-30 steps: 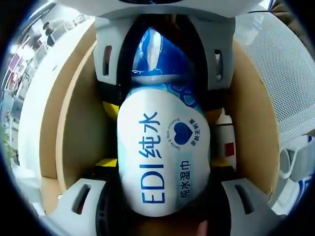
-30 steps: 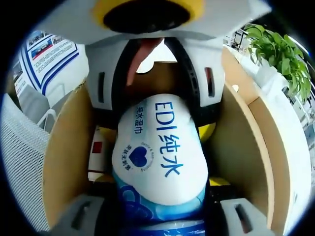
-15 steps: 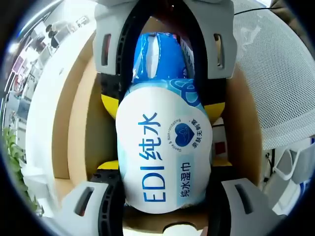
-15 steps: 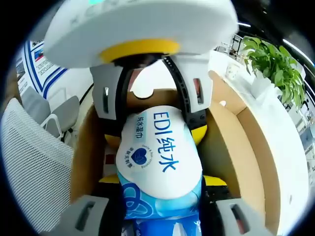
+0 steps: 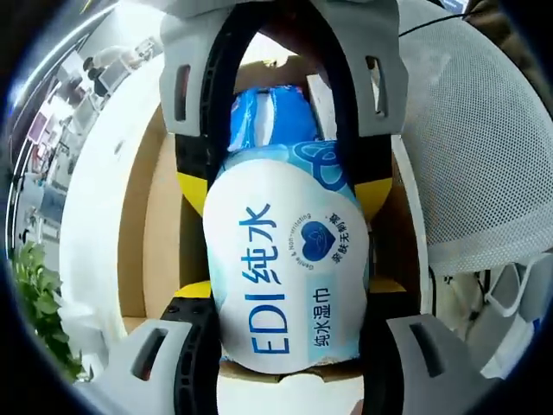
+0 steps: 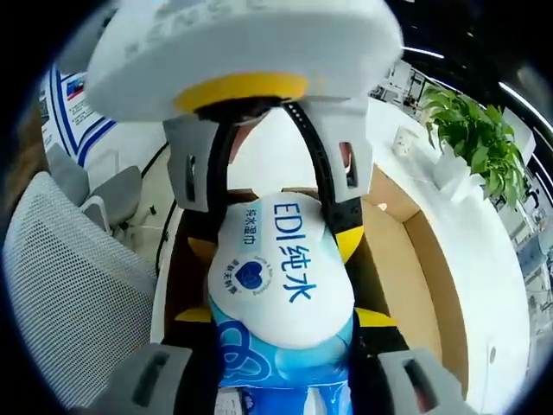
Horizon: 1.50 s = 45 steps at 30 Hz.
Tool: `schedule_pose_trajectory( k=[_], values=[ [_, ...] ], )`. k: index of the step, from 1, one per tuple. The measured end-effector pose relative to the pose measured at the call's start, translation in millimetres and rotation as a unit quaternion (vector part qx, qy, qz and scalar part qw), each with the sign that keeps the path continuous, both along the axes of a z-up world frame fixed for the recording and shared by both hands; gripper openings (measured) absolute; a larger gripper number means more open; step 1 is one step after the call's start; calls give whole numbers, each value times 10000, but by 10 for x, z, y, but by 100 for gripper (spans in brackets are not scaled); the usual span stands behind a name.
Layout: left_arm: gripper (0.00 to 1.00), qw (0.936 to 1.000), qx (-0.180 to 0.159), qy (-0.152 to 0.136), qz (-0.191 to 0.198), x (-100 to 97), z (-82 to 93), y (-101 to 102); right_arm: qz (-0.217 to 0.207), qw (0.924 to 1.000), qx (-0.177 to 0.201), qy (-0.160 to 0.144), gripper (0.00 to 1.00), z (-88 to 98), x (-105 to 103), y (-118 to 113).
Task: Operate the shoe box by opening the lid, removing the specified soft item, and placing it in the target area until the item is outside and the box remains undamaged.
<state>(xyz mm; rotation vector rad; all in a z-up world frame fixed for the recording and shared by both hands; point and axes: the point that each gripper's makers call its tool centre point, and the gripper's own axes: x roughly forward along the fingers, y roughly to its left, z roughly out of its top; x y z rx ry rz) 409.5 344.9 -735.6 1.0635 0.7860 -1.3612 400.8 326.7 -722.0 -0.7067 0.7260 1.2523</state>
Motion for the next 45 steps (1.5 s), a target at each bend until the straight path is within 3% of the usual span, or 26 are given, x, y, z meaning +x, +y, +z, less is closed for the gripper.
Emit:
schedule_pose_trajectory(
  k=[7,14,24,38,45],
  values=[
    [64,9999,-119,-75,-17,-55,142,-99,26,9998,-45,-174,56,163,-57,-87],
    [64,9991,-185,-324,-180,-122,302,-243,-25,9988,-86,-487,55,316,-129,-198],
    [64,9971,-279,-506,-488,-189,442,-568,-251,9972,-112,-691,55,457,-193,-501],
    [62,9927,-420,-607,-953,-292,540,-1153,-577,9954,-250,-721,54,534,-287,-1053],
    [61,9923,-428,-467,-1064,-409,413,-1372,-672,9953,-344,-608,54,424,-395,-1270]
  ],
)
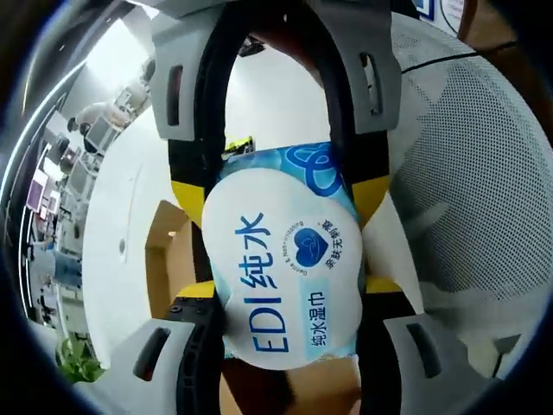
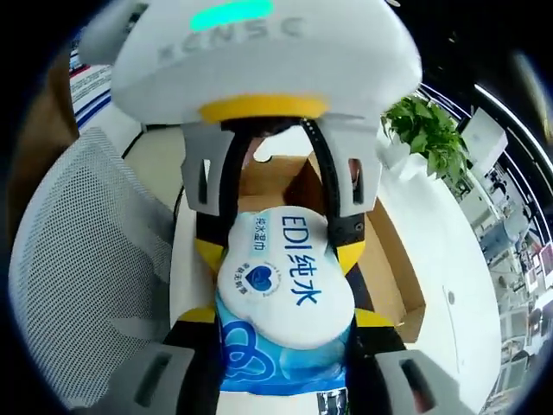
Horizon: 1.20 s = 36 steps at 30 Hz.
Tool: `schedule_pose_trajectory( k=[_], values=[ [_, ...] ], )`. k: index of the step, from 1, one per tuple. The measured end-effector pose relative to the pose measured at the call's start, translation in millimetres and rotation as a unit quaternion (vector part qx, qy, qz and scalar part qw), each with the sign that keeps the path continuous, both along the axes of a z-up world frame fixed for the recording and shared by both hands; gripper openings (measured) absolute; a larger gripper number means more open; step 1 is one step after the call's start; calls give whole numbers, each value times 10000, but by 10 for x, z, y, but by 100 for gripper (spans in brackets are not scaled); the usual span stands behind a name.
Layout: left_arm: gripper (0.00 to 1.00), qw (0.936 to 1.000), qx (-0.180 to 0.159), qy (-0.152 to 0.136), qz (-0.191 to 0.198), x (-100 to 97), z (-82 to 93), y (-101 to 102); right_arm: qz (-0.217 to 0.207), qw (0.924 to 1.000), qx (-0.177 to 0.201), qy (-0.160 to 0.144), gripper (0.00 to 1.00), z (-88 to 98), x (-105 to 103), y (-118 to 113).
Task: Operate the shoe box by opening the lid, removing the specified soft item, and placing it in the target area until the item is outside and the box remains undamaged.
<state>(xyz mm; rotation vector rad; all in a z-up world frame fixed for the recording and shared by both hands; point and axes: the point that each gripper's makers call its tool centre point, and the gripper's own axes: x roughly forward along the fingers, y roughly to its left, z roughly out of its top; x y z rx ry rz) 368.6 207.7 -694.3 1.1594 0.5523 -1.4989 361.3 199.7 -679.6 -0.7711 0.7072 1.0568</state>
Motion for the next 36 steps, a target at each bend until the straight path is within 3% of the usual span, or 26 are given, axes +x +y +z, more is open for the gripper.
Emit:
schedule_pose_trajectory(
  k=[14,36],
  values=[
    [61,9999,-37,6,-145,-65,57,-249,-103,9999,-2,-64,53,76,-78,-252],
    [61,9989,-338,-99,-316,-23,145,-1051,-249,9987,-329,-283,52,193,-41,-1026]
  ],
)
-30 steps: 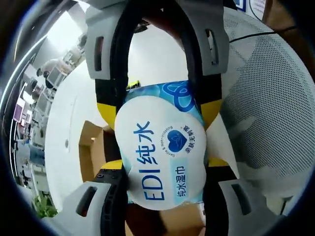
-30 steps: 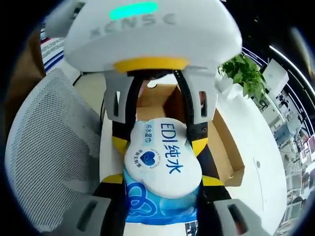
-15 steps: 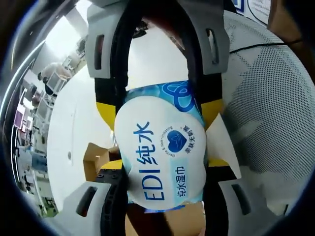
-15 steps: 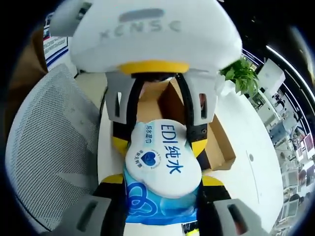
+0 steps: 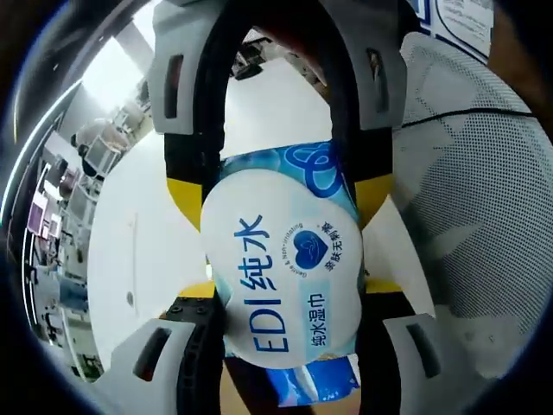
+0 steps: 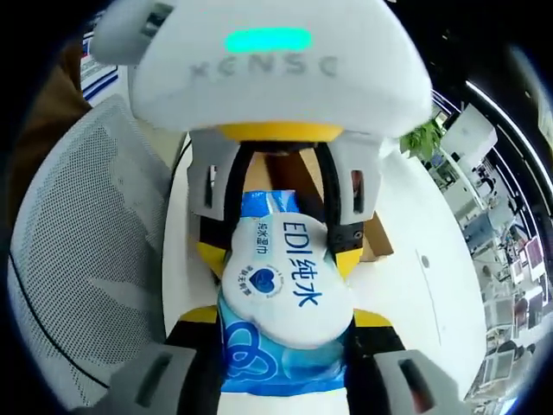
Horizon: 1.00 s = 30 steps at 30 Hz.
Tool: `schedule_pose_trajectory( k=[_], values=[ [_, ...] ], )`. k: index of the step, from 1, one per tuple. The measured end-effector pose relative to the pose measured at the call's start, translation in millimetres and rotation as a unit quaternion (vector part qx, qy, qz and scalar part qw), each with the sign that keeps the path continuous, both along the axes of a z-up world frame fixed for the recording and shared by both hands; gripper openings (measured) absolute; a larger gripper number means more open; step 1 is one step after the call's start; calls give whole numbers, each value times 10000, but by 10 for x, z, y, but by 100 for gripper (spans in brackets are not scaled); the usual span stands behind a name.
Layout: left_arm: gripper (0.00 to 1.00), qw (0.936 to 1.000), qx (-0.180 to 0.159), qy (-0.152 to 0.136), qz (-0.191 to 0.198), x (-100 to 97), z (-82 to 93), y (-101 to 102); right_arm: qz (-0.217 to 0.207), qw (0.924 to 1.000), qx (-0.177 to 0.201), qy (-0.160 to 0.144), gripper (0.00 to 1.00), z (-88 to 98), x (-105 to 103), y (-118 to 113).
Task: Operate the shoe box by opening the lid, removing the specified soft item, and placing it in the target area until the item is outside and the box remains undamaged.
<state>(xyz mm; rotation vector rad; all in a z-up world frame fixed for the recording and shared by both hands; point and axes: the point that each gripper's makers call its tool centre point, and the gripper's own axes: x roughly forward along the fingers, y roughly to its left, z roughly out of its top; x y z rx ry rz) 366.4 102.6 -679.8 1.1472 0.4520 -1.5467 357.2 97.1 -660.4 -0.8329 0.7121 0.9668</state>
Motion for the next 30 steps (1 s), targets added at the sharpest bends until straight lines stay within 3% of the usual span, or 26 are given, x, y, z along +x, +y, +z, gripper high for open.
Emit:
schedule_pose_trajectory(
  k=[14,22,30],
  values=[
    [61,9999,-86,-93,-65,183,128,-376,-13,9999,-64,-107,52,131,179,-366],
    [61,9998,-139,-134,-58,320,100,-586,-4,9998,-137,-164,52,105,314,-570],
    [61,9999,-53,-145,25,465,23,-644,53,9998,-125,-134,52,25,466,-634]
  ],
)
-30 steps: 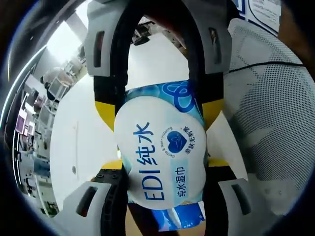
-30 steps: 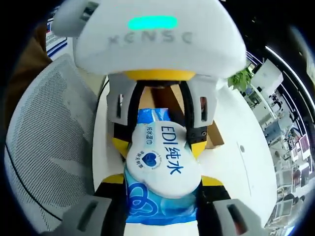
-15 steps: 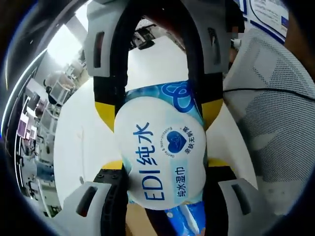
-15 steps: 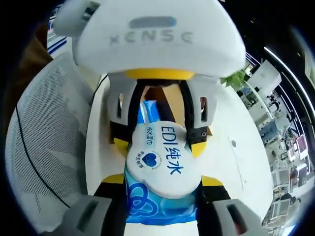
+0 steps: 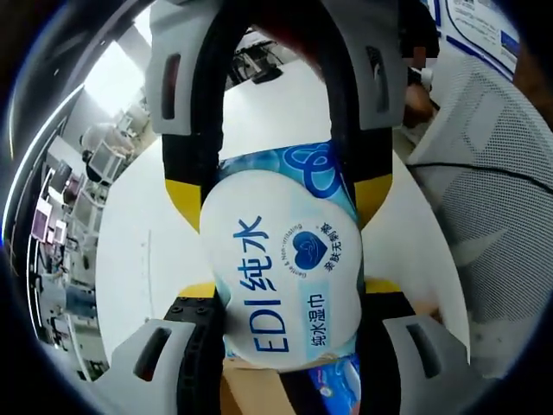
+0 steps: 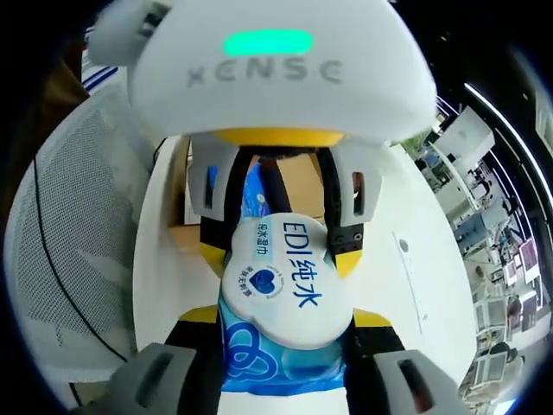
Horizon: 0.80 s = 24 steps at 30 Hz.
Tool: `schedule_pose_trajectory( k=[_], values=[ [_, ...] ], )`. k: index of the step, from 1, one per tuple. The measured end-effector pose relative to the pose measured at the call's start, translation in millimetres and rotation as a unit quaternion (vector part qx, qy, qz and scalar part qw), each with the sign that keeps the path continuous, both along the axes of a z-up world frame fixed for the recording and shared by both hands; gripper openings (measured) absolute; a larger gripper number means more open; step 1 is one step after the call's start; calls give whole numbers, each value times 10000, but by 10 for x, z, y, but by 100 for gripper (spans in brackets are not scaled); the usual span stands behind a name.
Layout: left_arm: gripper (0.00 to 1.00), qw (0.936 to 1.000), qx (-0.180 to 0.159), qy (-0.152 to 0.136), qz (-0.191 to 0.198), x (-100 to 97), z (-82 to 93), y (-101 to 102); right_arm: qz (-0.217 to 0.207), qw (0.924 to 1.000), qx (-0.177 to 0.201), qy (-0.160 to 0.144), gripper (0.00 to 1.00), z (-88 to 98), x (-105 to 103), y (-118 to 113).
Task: Operate the shoe box by opening the lid, removing the specified soft item, and placing it in the target area until the item is outside and the box remains undamaged.
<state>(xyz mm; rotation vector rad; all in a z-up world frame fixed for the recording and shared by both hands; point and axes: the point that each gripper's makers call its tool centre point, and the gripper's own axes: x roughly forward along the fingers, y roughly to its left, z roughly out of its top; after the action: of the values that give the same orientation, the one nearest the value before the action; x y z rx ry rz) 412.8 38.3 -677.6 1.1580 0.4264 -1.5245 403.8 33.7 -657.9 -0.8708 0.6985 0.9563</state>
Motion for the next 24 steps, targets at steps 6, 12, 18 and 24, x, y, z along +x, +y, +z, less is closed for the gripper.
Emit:
schedule_pose_trajectory(
  k=[6,12,18,24],
  values=[
    [61,9999,86,1,129,86,-88,0,112,9999,16,93,52,-89,104,-7],
    [61,9996,132,44,240,172,-184,15,195,9997,82,149,52,-168,168,4],
    [61,9994,256,46,239,214,-303,19,163,9995,151,242,51,-288,212,5],
    [60,9990,371,95,225,241,-404,21,139,9991,239,317,51,-395,240,-3]
  ],
)
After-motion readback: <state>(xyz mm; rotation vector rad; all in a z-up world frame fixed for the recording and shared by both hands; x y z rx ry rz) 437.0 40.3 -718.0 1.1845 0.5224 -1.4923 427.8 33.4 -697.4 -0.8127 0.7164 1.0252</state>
